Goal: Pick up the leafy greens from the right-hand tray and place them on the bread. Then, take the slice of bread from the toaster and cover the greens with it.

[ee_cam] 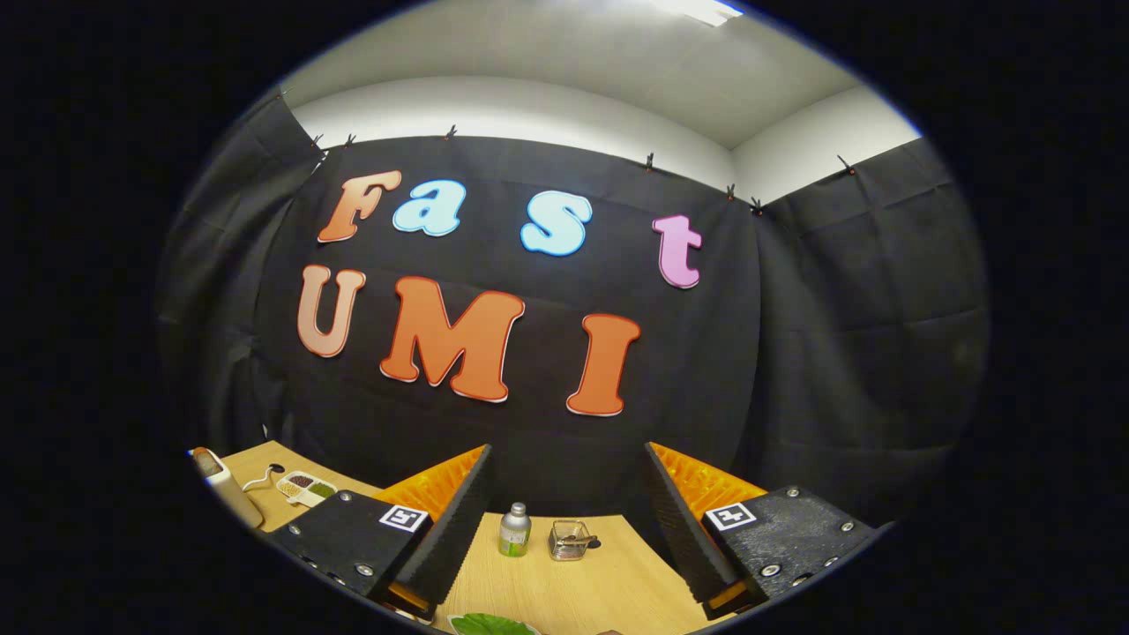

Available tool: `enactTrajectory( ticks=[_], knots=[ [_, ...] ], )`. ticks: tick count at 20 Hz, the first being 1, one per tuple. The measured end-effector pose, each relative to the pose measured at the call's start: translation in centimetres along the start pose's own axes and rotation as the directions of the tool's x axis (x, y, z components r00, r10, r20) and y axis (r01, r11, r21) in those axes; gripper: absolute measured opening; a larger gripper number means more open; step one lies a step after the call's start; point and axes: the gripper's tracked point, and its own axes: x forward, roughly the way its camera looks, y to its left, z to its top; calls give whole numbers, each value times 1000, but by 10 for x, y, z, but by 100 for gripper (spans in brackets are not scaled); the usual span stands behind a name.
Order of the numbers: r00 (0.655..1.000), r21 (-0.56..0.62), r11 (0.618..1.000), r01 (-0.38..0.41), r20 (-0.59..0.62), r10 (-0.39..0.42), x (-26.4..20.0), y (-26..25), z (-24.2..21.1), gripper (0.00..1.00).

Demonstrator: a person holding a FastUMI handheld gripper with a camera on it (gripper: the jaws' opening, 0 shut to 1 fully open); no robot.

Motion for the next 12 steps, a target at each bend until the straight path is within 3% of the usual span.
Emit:
enactTrajectory(
  ticks=[5,9,12],
  knots=[
    [975,-3,997,-72,-211,70,3,18,-87,99],
    [926,-14,988,-156,-350,141,-4,39,-147,99],
    [866,-13,975,-220,-464,189,-13,50,-194,99]
  ],
)
